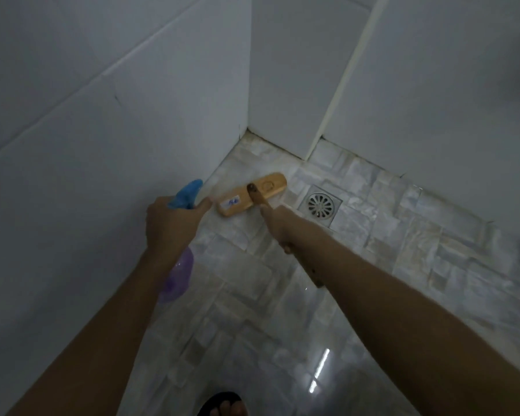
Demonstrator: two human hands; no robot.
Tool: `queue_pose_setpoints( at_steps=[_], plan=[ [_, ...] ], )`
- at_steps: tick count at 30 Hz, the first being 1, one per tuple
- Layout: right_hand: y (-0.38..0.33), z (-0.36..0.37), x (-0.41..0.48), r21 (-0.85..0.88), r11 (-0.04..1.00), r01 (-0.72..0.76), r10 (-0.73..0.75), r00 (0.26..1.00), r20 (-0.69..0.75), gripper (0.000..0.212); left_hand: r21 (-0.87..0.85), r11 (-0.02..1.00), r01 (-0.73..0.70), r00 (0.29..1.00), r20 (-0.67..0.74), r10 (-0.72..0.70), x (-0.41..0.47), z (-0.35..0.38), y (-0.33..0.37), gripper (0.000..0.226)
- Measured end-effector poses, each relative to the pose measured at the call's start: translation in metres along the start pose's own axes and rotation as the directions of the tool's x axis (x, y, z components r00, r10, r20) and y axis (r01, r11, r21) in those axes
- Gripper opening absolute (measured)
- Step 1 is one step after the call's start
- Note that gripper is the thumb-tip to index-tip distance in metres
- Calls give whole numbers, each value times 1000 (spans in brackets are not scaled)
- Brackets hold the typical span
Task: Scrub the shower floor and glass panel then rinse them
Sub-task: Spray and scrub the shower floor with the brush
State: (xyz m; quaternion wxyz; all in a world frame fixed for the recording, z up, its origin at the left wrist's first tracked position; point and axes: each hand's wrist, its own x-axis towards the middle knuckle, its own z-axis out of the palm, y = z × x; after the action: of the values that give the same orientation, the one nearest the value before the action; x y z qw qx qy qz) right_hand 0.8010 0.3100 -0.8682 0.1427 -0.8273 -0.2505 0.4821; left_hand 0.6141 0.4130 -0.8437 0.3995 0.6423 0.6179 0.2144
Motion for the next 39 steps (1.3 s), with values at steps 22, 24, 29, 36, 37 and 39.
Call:
queue_pose_setpoints(
  at_steps=[22,24,29,36,37,39],
  plan=[
    [-9,-38,40,86,996,-16,26,993,-113,51,-63,998,6,993,119,1,-12,15,-7,32],
    [19,-26,18,120,993,13,5,989,-144,54,-8,1000,1,990,139,0,-14,20,-4,34],
    [73,17,-63,134,987,-87,93,995,-39,64,30,999,-11,991,136,7,-27,33,14,40],
    [63,16,-48,122,987,-107,113,992,-49,63,53,994,-92,976,205,79,-29,22,14,39],
    [53,8,-34,120,989,-92,101,992,-72,60,61,993,-103,972,216,88,-29,20,14,38],
    [31,-7,-11,115,992,-49,60,994,-95,56,71,993,-91,973,217,73,-29,17,10,41]
  ],
)
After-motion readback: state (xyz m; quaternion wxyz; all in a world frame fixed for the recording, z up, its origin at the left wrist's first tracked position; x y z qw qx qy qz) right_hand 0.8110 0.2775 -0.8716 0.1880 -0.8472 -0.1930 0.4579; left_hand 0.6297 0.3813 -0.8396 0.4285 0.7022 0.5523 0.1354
